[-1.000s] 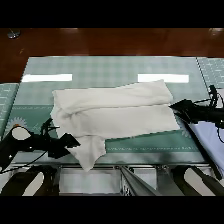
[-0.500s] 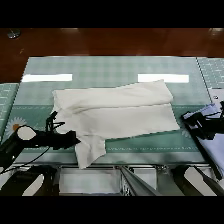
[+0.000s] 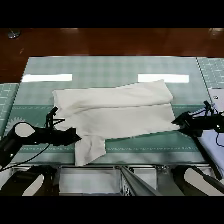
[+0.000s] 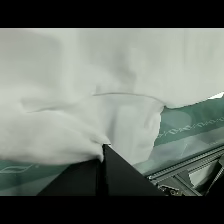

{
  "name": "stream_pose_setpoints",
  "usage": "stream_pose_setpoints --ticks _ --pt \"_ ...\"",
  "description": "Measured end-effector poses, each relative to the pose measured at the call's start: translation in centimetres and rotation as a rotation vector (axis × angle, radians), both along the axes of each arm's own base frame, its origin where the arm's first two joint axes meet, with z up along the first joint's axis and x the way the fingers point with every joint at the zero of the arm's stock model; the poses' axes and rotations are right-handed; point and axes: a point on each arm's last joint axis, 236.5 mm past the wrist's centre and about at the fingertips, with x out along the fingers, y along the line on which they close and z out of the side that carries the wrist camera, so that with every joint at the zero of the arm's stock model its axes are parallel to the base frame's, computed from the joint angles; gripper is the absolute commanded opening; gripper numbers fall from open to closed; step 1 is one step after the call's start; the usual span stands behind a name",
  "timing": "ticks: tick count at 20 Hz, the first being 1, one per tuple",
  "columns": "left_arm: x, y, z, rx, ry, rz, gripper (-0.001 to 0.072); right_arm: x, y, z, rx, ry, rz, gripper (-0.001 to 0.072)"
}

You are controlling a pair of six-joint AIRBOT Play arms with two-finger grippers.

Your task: Fold the shirts.

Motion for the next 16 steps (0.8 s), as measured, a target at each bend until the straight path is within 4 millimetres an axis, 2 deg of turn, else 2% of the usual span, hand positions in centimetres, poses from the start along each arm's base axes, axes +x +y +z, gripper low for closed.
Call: stream_pose_setpoints --ticks 1,2,3,6,8,12,16 --pt "0.0 0.0 0.0 -0.001 -0.001 0.0 0.0031 0.6 0.5 -0.1 0.013 -0.005 0.003 0.0441" --pt "0.0 0.0 0.1 -0.002 -0.001 -0.001 0.0032 0.9 0.7 -0.4 0.014 -0.005 0.013 0.017" --pt "0.0 -0.1 0.2 -0.004 0.0 -0.007 0.0032 1.1 0.8 -0.6 0.006 -0.003 0.031 0.0016" --pt "0.6 0.1 1.6 -0.015 -0.031 -0.043 0.0032 2.3 1.5 0.8 0.03 -0.03 0.098 0.0015" --pt "2.3 0.9 3.4 -0.024 -0.083 -0.047 0.0031 3.9 1.3 2.6 0.027 -0.072 0.133 0.0015" --pt "7.4 4.4 7.1 -0.009 -0.201 0.051 0.003 8.4 0.6 7.3 0.018 -0.19 0.158 0.0015" --pt "12.4 6.2 7.7 0.007 -0.22 0.093 0.003 13.2 1.1 10.3 0.059 -0.287 0.169 0.0015"
